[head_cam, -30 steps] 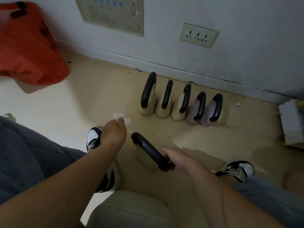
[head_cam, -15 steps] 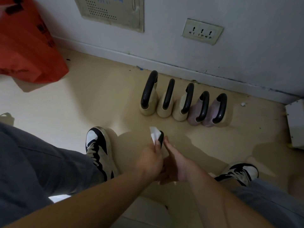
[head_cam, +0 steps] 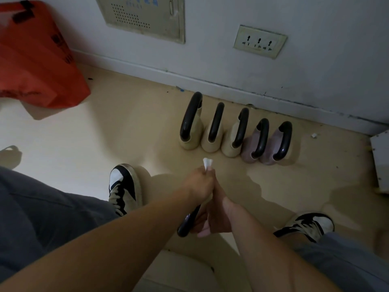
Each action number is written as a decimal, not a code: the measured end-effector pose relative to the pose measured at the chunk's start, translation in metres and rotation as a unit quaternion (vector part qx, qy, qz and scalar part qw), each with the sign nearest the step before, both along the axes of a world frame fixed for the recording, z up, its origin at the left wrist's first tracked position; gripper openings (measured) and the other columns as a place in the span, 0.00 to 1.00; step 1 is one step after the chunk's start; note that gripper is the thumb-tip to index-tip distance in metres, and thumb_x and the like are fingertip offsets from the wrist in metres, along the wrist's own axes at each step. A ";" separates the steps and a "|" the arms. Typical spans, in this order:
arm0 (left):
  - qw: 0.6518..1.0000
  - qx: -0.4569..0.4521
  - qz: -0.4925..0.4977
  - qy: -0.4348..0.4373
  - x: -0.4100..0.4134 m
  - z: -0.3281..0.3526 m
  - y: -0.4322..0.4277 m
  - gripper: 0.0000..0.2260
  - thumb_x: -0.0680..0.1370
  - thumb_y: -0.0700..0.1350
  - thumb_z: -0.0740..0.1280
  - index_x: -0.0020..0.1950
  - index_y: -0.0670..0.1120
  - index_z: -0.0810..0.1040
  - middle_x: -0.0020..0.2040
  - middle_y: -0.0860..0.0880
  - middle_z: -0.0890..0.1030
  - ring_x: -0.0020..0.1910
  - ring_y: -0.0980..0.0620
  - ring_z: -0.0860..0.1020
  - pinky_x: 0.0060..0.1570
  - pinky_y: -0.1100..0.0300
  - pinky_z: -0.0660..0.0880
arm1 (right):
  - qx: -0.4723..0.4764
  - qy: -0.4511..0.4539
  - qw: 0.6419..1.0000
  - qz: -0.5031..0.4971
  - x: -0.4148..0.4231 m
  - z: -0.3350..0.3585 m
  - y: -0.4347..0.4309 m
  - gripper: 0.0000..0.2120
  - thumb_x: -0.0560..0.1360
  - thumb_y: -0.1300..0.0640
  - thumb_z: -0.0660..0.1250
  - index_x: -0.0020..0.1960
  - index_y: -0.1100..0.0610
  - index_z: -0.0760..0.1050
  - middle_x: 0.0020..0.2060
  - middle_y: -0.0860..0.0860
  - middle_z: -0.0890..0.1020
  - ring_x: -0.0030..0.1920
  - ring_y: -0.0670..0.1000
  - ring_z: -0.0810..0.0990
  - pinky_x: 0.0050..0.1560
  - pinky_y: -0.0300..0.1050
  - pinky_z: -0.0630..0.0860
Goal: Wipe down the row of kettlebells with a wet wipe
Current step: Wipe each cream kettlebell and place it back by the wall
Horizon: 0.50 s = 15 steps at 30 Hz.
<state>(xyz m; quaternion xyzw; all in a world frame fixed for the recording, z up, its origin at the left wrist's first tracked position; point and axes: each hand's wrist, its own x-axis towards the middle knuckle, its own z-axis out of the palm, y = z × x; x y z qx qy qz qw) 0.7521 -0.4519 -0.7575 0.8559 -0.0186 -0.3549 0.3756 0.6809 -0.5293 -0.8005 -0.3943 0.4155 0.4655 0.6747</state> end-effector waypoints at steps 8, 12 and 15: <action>0.991 0.102 0.006 0.088 -0.071 0.002 0.094 0.30 0.83 0.61 0.44 0.55 0.46 0.80 0.44 0.46 0.82 0.38 0.51 0.78 0.36 0.62 0.71 | -0.014 0.007 0.999 0.045 0.003 0.001 -0.001 0.83 0.37 0.07 0.51 0.66 0.73 0.76 0.55 0.66 0.83 0.56 0.64 0.83 0.70 0.59 0.74; 0.974 0.058 0.126 0.177 -0.044 0.002 0.042 0.30 0.82 0.64 0.47 0.57 0.42 0.78 0.42 0.44 0.81 0.38 0.48 0.79 0.39 0.56 0.75 | -0.034 0.034 0.999 -0.009 0.003 -0.002 0.003 0.81 0.36 0.09 0.57 0.66 0.70 0.76 0.55 0.64 0.84 0.54 0.61 0.83 0.57 0.56 0.77; 0.986 0.004 0.120 0.113 -0.017 0.009 0.005 0.26 0.83 0.61 0.52 0.57 0.41 0.77 0.41 0.45 0.79 0.38 0.50 0.77 0.36 0.57 0.69 | -0.032 0.046 0.997 -0.047 0.004 -0.003 0.008 0.72 0.35 0.10 0.60 0.57 0.66 0.79 0.47 0.60 0.82 0.49 0.58 0.79 0.57 0.55 0.73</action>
